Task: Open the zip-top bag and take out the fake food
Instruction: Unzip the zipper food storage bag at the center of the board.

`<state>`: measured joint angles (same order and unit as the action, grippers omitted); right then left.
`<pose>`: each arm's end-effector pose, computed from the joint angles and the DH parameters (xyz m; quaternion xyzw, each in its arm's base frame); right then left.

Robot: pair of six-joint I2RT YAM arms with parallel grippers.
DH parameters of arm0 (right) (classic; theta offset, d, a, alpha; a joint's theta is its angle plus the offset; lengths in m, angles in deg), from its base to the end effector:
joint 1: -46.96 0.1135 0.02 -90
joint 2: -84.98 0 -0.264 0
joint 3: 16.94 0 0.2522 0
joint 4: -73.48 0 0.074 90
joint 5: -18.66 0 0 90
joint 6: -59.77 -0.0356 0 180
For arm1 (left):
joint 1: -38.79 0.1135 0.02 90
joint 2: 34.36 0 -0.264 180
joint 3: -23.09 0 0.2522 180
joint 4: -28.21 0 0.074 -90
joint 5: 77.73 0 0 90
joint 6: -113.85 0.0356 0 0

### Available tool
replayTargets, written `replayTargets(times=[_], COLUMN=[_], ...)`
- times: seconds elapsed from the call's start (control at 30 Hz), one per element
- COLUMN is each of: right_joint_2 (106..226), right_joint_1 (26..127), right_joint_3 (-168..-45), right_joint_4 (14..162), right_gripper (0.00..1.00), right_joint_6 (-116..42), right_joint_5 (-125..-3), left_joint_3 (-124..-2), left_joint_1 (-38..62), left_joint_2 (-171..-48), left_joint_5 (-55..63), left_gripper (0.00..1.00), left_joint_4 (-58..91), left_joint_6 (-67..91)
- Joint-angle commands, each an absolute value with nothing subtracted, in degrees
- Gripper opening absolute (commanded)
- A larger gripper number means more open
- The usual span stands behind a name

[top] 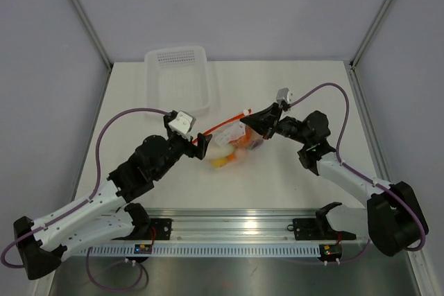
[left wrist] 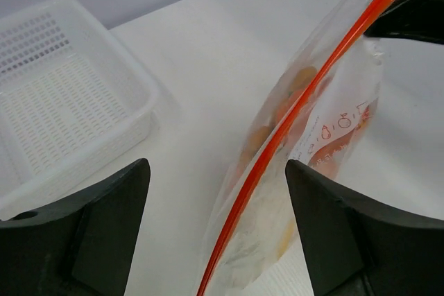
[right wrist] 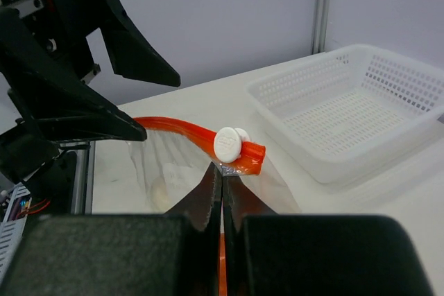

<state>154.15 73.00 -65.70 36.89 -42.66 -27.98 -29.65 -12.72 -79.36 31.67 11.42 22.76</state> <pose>0.2215 0.1354 0.3001 -0.3594 0.5191 0.4543 0.6284 0.1272 -0.1409 0.3172 0.2204 0.7250 -0.1686 0.6304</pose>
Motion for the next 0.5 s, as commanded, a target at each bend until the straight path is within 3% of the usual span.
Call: replayTargets(times=[0.0,0.2,0.47], right_joint_2=[152.22,152.13,152.04], right_joint_1=[73.5,77.46,82.64], right_joint_3=[-64.1,-63.57,-64.1], right_joint_4=[40.83,43.9,48.12], right_gripper=[0.0,0.0,0.0], right_joint_6=[-38.06,-32.79,-26.54], right_joint_5=[-31.78,-36.08,-39.96], left_joint_3=[-31.54,-34.96,-42.16], left_joint_1=[-12.63,-12.63,-12.63], left_joint_2=[-77.61,-79.98,-85.23], left_joint_5=[23.53,12.89,8.05], left_gripper=[0.83,0.84,0.83], left_joint_4=[14.18,14.62,12.52], left_joint_6=[23.49,24.81,24.72])
